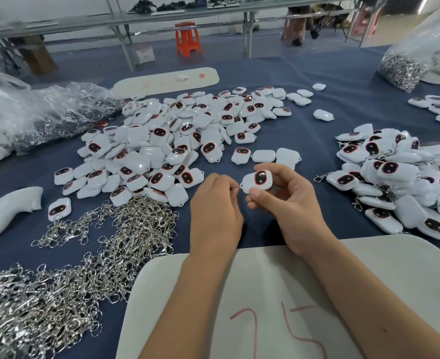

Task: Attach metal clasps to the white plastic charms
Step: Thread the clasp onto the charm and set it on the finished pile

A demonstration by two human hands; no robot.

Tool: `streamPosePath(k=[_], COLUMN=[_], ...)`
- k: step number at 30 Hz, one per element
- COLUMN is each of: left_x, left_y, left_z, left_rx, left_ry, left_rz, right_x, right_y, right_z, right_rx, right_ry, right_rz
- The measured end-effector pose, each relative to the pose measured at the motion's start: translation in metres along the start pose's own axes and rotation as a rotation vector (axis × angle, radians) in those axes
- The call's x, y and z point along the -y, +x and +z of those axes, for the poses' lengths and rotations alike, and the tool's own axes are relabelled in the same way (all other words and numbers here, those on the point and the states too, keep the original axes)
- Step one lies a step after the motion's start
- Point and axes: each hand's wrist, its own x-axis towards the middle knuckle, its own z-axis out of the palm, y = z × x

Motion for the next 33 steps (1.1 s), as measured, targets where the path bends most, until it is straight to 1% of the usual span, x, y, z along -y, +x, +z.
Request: streamPosePath(k=[4, 6, 7, 9, 12, 14, 16, 18, 19, 21, 22, 25, 27, 29, 33], left_x=[-0.0025, -0.0025, -0.0019, -0.0009, -0.0003, 0.0005, 0.0008, 0.001, 0.0013, 0.002, 0.0023, 0.002, 0.002, 0.0029, 0.0035], left_y=[0.0022, 0.0015, 0.0008, -0.0004, 0.0015, 0.004, 0.0041, 0.0023, 0.0021, 0.0022, 0.0026, 0.0021, 0.0013, 0.0007, -0.0007], left_z=[0.0029, 0.0045, 0.0053, 0.0049, 0.0045, 0.007, 0.0089, 0.0098, 0.0097, 0.0094, 0.0095, 0.0077, 0.0055, 0.0045, 0.0045], left_rx=[0.106, 0.122, 0.101, 0.021, -0.033, -0.003, 0.067, 0.116, 0.119, 0.107, 0.096, 0.062, 0.024, 0.009, 0.0], left_ry=[0.133, 0.131, 0.089, -0.093, -0.489, -0.69, -0.842, -0.938, -0.946, -0.876, -0.795, -0.485, -0.334, -0.238, -0.087], left_rz=[-0.001, 0.004, -0.002, -0.064, -0.26, -0.411, -0.512, -0.551, -0.554, -0.532, -0.496, -0.294, -0.17, -0.093, -0.001], right_x=[-0.0016, -0.0031, -0.0032, -0.0019, 0.0003, 0.0016, 0.0039, 0.0051, 0.0056, 0.0054, 0.0047, 0.0028, 0.0022, 0.0016, 0.0009], right_y=[-0.0014, -0.0023, -0.0021, -0.0013, -0.0001, 0.0004, 0.0012, 0.0009, 0.0013, 0.0016, 0.0018, 0.0023, 0.0023, 0.0019, 0.0013], right_z=[0.0038, 0.007, 0.0075, 0.0061, 0.0011, -0.0006, 0.0007, 0.0018, 0.0022, 0.0036, 0.0037, 0.0019, 0.0006, 0.0002, 0.0004], right_rx=[0.012, 0.012, 0.003, -0.021, -0.026, -0.008, 0.008, 0.021, 0.026, 0.024, 0.015, -0.014, -0.016, -0.011, 0.0], right_ry=[-0.14, -0.204, -0.201, -0.115, 0.037, 0.11, 0.173, 0.203, 0.208, 0.194, 0.182, 0.158, 0.144, 0.135, 0.094], right_rz=[-0.078, -0.127, -0.136, -0.106, -0.004, 0.05, 0.082, 0.098, 0.097, 0.091, 0.087, 0.083, 0.081, 0.07, 0.05])
